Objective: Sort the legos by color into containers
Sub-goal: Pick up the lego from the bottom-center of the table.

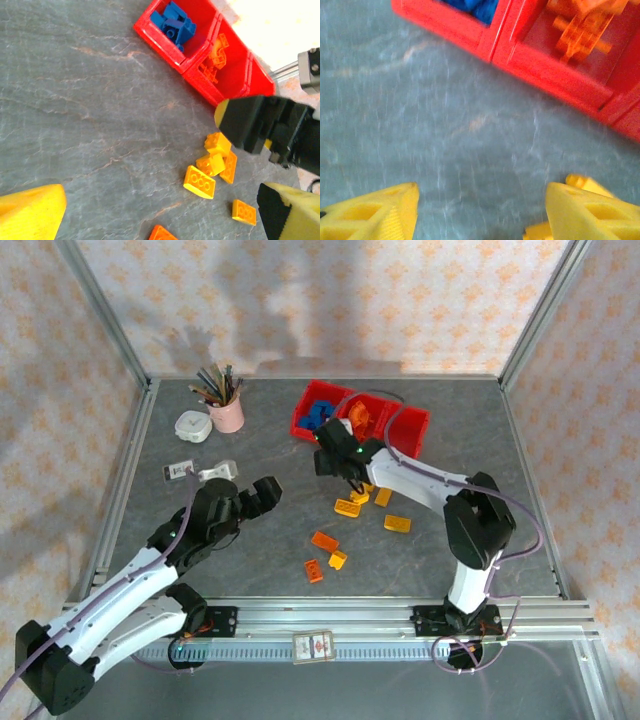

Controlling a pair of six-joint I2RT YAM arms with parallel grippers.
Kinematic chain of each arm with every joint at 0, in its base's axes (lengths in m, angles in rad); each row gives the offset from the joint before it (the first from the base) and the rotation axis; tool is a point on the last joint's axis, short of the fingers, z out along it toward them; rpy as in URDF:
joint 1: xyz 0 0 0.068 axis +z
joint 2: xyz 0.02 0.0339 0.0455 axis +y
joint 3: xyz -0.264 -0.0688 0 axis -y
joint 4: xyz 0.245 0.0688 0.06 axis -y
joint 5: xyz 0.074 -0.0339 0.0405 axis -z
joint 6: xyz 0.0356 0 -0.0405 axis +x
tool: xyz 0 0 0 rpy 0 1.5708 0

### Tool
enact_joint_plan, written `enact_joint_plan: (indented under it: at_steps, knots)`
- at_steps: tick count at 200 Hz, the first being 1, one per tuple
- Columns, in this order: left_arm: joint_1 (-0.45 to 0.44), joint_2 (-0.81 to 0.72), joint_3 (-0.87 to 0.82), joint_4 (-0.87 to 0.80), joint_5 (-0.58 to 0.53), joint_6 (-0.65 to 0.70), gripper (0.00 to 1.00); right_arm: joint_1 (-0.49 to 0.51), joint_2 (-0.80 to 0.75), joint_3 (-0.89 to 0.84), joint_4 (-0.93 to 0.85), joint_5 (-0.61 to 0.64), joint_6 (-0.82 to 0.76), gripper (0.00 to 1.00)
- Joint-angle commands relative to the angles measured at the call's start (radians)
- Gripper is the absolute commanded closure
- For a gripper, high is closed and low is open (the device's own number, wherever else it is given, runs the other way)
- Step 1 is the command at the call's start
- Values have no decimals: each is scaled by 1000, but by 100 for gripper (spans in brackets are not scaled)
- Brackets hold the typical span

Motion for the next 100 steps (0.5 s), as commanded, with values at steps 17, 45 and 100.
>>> enact_joint_plan:
  at_steps: [17,45,100]
  knots:
    - [9,-73,-50,-84,-3,-49,1,121,-87,-102,-37,19,-26,30]
    - [10,-129,-88,-110,-19,-74,1,219,-105,-181,-22,-9,-26,27]
    - [9,-192,-132,-151,-29,-106,1,309,-82,-293,-2,-64,-7,23]
